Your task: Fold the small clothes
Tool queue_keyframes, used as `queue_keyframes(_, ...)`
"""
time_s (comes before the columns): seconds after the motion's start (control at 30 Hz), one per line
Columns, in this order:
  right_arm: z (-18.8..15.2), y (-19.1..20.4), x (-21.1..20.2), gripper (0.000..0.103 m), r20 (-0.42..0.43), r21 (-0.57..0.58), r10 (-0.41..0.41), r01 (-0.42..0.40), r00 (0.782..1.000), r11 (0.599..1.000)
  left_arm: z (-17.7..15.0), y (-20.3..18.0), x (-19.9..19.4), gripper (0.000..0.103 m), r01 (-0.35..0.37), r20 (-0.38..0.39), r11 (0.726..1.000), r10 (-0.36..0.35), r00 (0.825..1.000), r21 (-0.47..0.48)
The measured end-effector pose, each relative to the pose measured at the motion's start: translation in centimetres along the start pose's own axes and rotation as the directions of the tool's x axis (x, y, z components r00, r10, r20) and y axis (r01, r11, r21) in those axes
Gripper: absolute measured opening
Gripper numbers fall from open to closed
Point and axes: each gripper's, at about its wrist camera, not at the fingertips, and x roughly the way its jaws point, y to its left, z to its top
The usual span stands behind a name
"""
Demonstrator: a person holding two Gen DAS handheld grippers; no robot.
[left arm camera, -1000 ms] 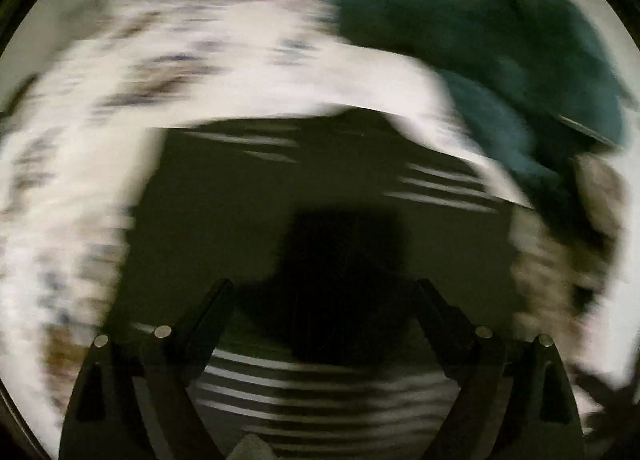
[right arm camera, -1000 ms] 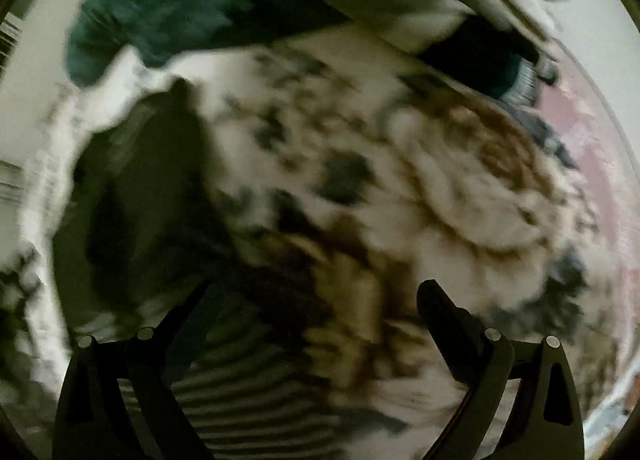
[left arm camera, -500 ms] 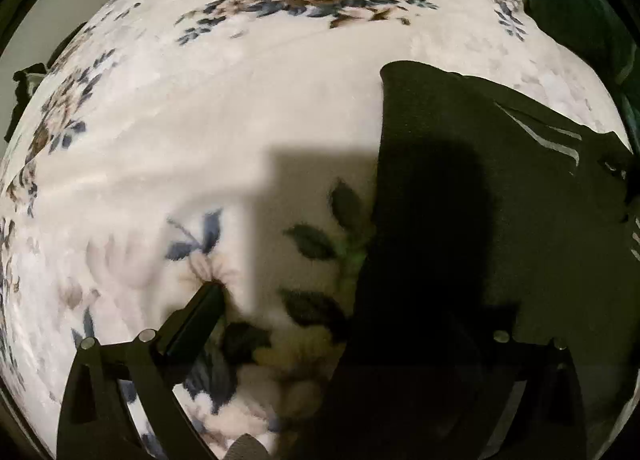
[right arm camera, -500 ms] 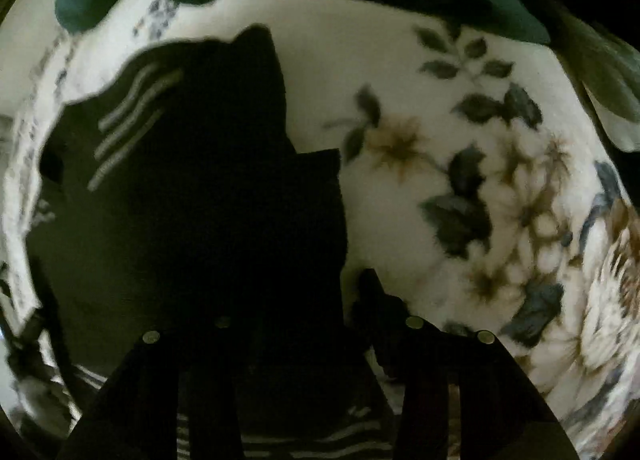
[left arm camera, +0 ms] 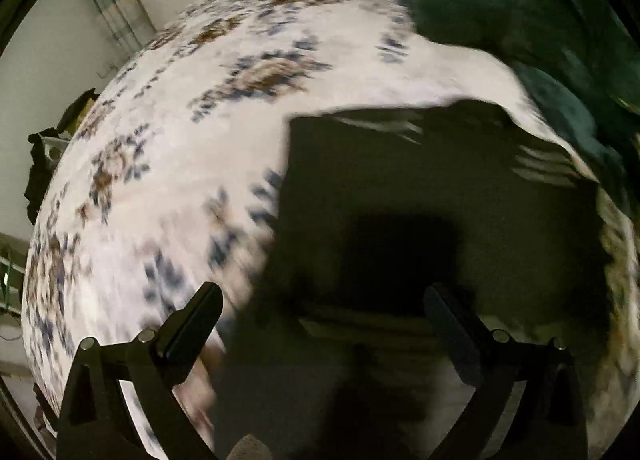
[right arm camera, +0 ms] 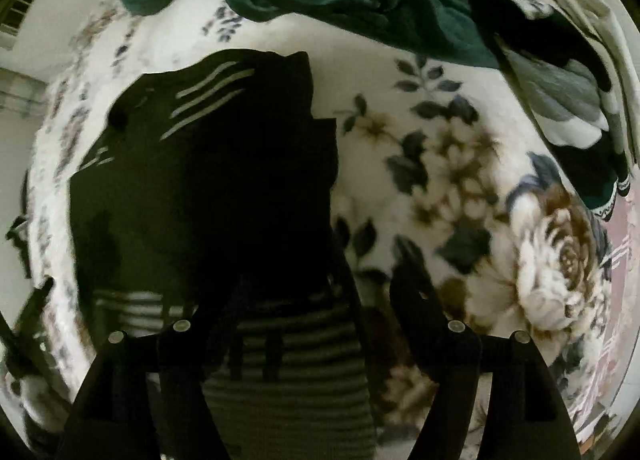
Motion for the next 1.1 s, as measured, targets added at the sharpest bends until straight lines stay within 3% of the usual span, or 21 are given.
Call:
queue_keyframes(0.13,-1.1,-3.6,-2.1,0.075,-0.045,-0.043,0.083,-0.085,0.996,0.995,-6.0,-6.8,-3.2,0.103,0.01,-0.067,1.0,-0.009,0.998,0.019)
queue_keyframes(0.2,-1.7,-6.0,-3.1,0.075,-0.082,-0.063,0.124,-0.129,0.989,0.99,-10.2,-11.3,-4.2,0.103,0.025,-0.141,1.0,-0.022,0.99,0.018)
queue_keyframes(0.37,-0.5,-10.5,-3.3,0.075,-0.154,-0.106,0.165,-0.183,0.974,0.977,-19.1,-20.4,-4.9,0.103,0.053,-0.305,0.999,-0.048,0.951,0.008)
queue_keyframes(0.5,1.9,-12.4,-2.2,0.076,-0.181,-0.139,0.181,-0.207,0.967,0.968,-24.0,-25.5,-4.0,0.103,0.082,-0.391,0.997,-0.078,0.917,-0.007)
queue_keyframes(0.57,3.6,-12.2,-1.1,0.076,-0.188,-0.17,0.193,-0.226,0.963,0.959,-25.9,-27.8,-3.5,0.103,0.063,-0.409,0.998,-0.053,0.911,0.01)
queue_keyframes(0.73,7.5,-9.4,2.8,0.076,-0.227,-0.178,0.252,-0.295,0.941,0.939,-28.4,-30.9,-1.8,0.103,-0.01,-0.411,0.997,0.04,0.911,0.073)
queue_keyframes(0.8,9.1,-7.6,4.4,0.075,-0.236,-0.195,0.274,-0.321,0.932,0.927,-28.8,-31.3,-0.7,0.103,-0.016,-0.433,0.998,0.04,0.9,0.059)
queue_keyframes(0.9,11.4,-5.3,6.6,0.075,-0.237,-0.2,0.289,-0.337,0.928,0.92,-28.9,-31.6,0.3,0.103,-0.03,-0.438,0.998,0.048,0.898,0.05)
queue_keyframes(1.1,15.2,-1.2,11.2,0.075,-0.265,-0.189,0.3,-0.355,0.916,0.916,-28.7,-31.0,1.4,0.103,-0.033,-0.424,0.999,0.034,0.905,0.008)
